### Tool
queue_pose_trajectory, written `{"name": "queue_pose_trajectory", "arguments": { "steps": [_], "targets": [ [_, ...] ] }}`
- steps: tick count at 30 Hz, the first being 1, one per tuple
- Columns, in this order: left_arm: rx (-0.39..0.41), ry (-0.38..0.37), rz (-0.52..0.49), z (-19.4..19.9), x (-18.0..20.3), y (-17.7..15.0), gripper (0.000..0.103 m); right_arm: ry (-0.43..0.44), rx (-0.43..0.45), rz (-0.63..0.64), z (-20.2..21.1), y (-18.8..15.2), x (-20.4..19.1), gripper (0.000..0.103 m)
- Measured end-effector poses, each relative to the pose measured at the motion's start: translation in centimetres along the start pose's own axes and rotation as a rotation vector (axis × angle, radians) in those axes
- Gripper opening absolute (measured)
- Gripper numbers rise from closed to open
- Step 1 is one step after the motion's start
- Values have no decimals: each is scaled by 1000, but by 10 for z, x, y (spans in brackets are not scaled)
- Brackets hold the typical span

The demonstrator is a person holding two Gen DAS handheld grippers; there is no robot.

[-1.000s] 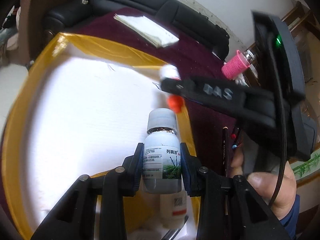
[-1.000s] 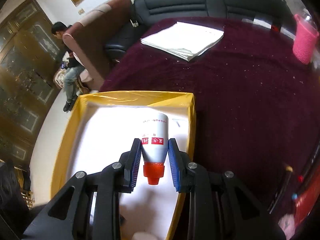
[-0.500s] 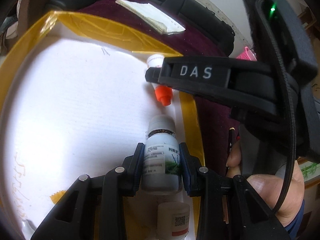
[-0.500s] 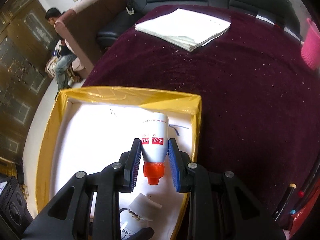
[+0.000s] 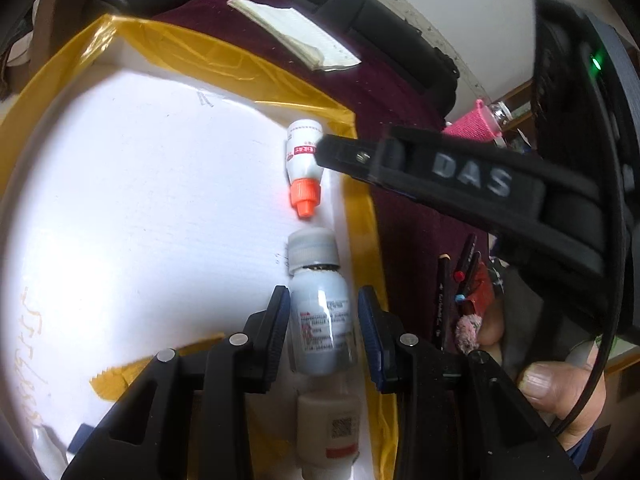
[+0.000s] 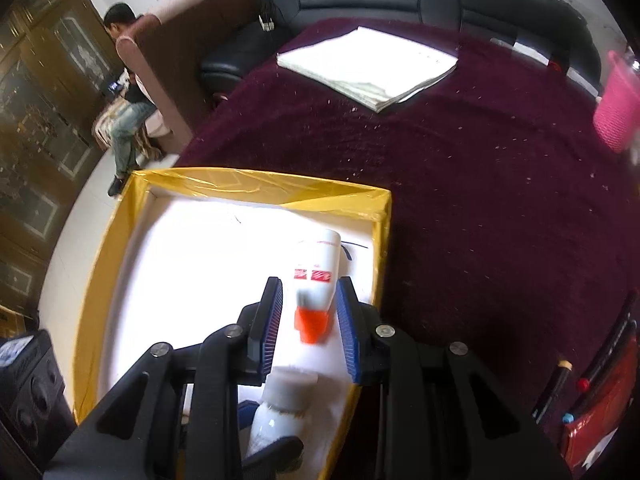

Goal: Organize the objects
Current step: 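Carry both bottles into the tray and open both grippers, then grasp the black marker with the left gripper while the right grasps the pink fluffy ball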

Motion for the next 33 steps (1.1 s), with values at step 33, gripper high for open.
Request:
{"name": "queue_pose_trajectory", "arguments": {
  "steps": [33],
  "targets": [
    [-53, 119, -336, -36, 154, -56, 31, 172, 238, -380, 139, -154, 172, 32]
  ]
}}
Point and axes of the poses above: each gripper's, at about its wrist camera, not at the fingertips, and z roughly against the way its jaws point, x to its right, y to its top, the point moved 1 cm from there along -z, roughly the way its jaws point, and after that the axes turned 2 degrees about z, right-handed, at the moved point
